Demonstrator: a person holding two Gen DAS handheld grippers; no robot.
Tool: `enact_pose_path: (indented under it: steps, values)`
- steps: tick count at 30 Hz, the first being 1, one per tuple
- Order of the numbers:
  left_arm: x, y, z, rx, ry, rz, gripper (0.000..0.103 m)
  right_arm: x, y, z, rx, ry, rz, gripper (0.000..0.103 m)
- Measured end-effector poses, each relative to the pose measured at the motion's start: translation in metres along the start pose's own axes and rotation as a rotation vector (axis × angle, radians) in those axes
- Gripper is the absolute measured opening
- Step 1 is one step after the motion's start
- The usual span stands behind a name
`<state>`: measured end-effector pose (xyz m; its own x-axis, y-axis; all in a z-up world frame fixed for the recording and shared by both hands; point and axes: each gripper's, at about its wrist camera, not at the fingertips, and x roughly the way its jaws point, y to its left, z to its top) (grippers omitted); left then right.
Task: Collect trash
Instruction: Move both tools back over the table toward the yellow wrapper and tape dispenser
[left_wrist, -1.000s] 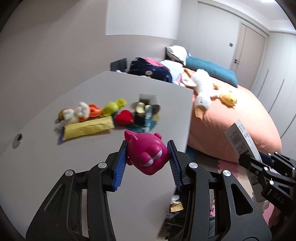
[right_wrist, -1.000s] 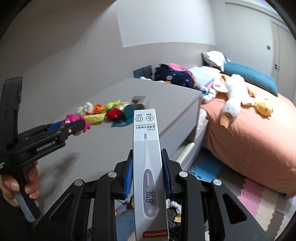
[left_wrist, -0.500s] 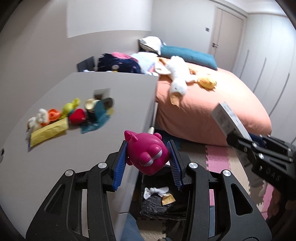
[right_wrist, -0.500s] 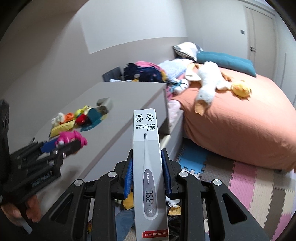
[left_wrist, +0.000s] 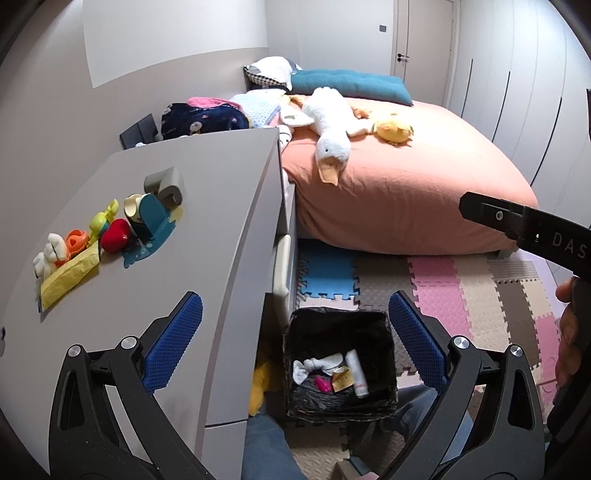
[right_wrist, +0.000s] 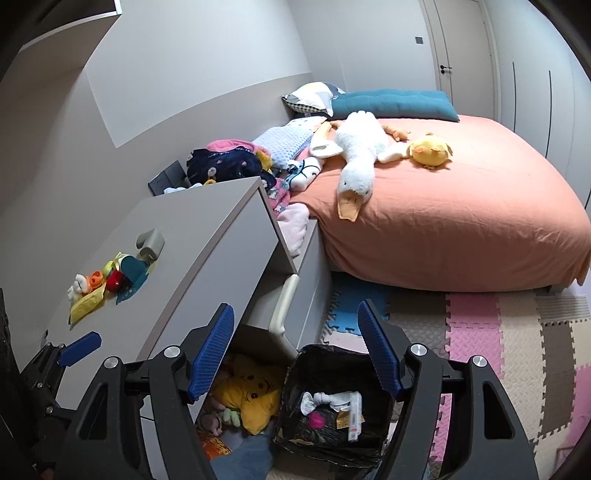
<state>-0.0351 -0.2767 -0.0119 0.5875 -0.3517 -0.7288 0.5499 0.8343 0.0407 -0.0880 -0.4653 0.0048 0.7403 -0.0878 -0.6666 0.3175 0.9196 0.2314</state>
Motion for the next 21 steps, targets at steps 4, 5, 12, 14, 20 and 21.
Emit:
enact_pose_path:
  steps: [4,5,12,14,20,21]
  values:
    - [0.001,0.006,0.001,-0.005,0.005,0.02,0.097,0.007,0.007,-0.001,-0.017,0.01,0.017,0.07]
    - [0.002,0.008,0.001,-0.01,0.006,0.023,0.097,0.009,0.009,-0.001,-0.024,0.014,0.021,0.07]
    - [0.005,0.031,0.001,-0.046,0.014,0.044,0.097,0.021,0.034,-0.001,-0.078,0.031,0.058,0.07]
    - [0.005,0.041,0.001,-0.053,0.016,0.055,0.097,0.026,0.041,-0.001,-0.089,0.036,0.07,0.071]
    - [0.008,0.066,0.0,-0.086,0.027,0.077,0.097,0.041,0.068,-0.001,-0.133,0.056,0.106,0.07]
    - [0.008,0.07,0.0,-0.09,0.028,0.079,0.097,0.043,0.073,-0.001,-0.141,0.059,0.112,0.07]
